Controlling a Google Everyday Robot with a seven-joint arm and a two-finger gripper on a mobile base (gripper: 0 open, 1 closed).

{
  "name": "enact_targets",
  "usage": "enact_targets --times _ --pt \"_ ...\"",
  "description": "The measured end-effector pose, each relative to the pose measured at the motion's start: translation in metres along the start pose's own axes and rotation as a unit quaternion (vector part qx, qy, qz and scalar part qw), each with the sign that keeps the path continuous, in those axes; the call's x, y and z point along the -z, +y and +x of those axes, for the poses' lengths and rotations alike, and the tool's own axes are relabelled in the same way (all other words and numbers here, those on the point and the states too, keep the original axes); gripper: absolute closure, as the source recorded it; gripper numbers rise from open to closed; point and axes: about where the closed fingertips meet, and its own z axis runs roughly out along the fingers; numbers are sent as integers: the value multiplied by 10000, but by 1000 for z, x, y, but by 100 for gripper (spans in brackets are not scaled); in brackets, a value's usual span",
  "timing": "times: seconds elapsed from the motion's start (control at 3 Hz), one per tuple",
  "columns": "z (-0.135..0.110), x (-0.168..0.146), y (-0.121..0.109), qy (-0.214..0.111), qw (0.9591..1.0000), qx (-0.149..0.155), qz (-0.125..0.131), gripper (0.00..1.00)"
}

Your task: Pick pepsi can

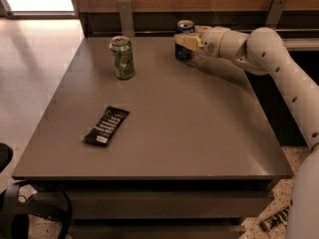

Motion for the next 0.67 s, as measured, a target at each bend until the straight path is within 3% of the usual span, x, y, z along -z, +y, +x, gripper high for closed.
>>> enact_targets --times 0.33,0.67 --pt "1 -5 4 0 10000 -6 -39 100" --pt "-4 -6 6 -12 10000 14 -48 100"
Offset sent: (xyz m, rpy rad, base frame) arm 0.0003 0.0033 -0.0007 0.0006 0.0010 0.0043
